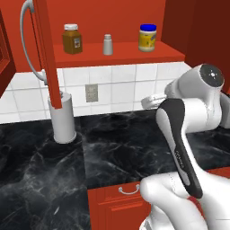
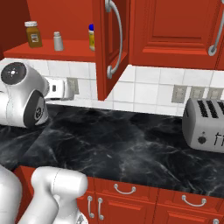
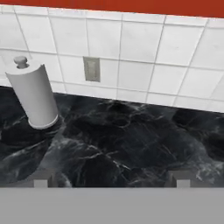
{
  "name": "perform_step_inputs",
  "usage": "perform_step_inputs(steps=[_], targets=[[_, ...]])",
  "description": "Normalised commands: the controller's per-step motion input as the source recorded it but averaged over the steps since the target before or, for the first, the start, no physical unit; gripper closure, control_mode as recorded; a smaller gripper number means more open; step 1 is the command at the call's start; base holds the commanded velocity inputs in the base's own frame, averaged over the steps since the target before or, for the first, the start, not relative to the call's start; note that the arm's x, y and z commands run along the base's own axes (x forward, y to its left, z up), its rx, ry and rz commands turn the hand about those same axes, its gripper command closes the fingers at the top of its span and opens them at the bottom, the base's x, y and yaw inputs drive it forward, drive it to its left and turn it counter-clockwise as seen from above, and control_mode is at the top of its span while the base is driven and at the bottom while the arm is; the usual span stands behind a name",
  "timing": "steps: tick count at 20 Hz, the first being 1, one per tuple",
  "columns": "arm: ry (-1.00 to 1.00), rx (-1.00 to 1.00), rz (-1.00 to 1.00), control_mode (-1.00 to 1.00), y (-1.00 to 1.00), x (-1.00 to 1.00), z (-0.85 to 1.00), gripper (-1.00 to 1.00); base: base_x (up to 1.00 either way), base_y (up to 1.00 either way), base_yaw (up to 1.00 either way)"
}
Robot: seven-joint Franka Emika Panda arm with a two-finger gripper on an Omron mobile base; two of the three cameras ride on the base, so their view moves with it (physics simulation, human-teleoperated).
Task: Collect the turmeric, mayonnaise, and shaker from the cabinet and place them next to the stove.
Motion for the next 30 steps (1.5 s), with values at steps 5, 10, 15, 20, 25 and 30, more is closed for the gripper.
perform_step_inputs(steps=[5, 10, 15, 20, 25, 30], targets=[[-0.38, 0.0, 0.03, -1.0, 0.47, -0.06, 0.87, -1.0, 0.0, 0.0, 0.0], [-0.21, 0.0, 0.02, -1.0, 0.26, 0.0, 1.0, -1.0, 0.0, 0.0, 0.0], [-0.1, 0.0, 0.0, -1.0, 0.07, 0.0, 0.76, -1.0, 0.0, 0.0, 0.0], [-0.01, 0.0, 0.0, -1.0, 0.09, 0.06, 0.35, -1.0, 0.0, 0.0, 0.0], [0.0, 0.0, 0.0, -1.0, 0.02, 0.07, 0.05, -1.0, 0.0, 0.0, 0.0], [0.0, 0.0, 0.0, -1.0, 0.03, 0.06, 0.0, -1.0, 0.0, 0.0, 0.0]])
